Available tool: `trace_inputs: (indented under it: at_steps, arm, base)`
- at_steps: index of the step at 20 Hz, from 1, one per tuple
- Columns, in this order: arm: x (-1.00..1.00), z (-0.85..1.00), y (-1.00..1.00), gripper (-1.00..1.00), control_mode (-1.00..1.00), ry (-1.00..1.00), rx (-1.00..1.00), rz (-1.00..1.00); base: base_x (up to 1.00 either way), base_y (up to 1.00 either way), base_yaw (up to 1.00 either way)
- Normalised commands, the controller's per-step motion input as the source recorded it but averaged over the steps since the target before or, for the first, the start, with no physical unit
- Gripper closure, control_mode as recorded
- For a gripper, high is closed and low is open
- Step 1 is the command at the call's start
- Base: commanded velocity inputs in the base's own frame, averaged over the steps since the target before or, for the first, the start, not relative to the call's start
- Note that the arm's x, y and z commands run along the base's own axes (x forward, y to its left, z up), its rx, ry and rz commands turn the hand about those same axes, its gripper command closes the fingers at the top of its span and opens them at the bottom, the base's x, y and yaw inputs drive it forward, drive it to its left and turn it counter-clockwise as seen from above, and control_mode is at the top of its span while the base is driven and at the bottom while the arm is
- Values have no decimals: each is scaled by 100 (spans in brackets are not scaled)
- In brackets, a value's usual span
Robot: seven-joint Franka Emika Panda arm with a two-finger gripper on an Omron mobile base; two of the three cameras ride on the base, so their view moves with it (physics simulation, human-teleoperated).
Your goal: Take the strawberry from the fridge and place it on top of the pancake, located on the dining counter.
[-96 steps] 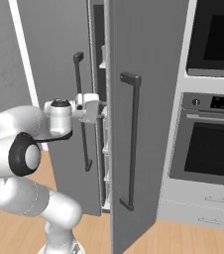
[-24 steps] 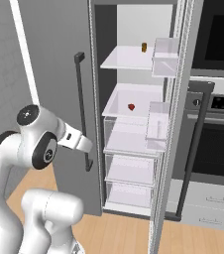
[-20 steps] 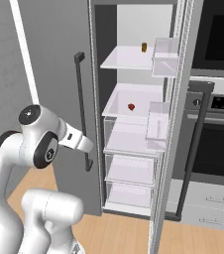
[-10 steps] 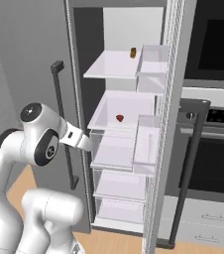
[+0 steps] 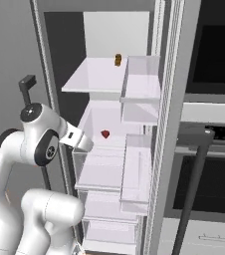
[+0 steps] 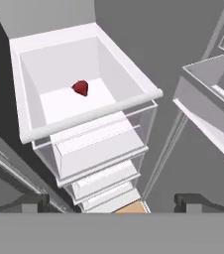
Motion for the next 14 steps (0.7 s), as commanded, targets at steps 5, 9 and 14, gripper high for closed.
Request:
trace_inputs:
  at_steps: [5, 9, 14]
  arm:
    - [0, 0, 0, -100, 100, 0, 0, 0]
    - [0, 0, 0, -100, 100, 0, 0, 0]
    - [0, 0, 0, -100, 100, 0, 0, 0]
  base:
    - [50, -5, -13]
    - [34, -12, -7]
    - [38, -14, -1]
